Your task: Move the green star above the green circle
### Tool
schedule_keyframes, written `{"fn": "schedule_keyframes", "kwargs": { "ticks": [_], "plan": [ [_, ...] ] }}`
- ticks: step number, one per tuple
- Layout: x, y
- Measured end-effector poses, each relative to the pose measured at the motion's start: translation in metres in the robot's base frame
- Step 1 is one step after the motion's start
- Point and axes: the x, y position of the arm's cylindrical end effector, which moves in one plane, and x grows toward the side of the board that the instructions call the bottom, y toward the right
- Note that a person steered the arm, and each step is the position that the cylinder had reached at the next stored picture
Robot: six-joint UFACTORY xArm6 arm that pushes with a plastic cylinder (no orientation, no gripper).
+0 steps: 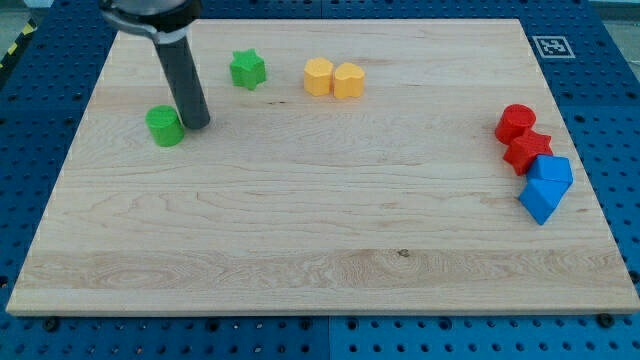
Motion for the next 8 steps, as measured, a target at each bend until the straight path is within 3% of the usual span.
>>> {"fn": "schedule_keyframes", "kwargs": {
  "ticks": [2,3,4,5,6,8],
  "plan": [
    [-0.088,-0.008],
    [-0.098,0.047],
    [-0.098,0.104],
    [-0.097,0.119],
    [-0.069,0.117],
    [-0.045,0.030]
  ]
}}
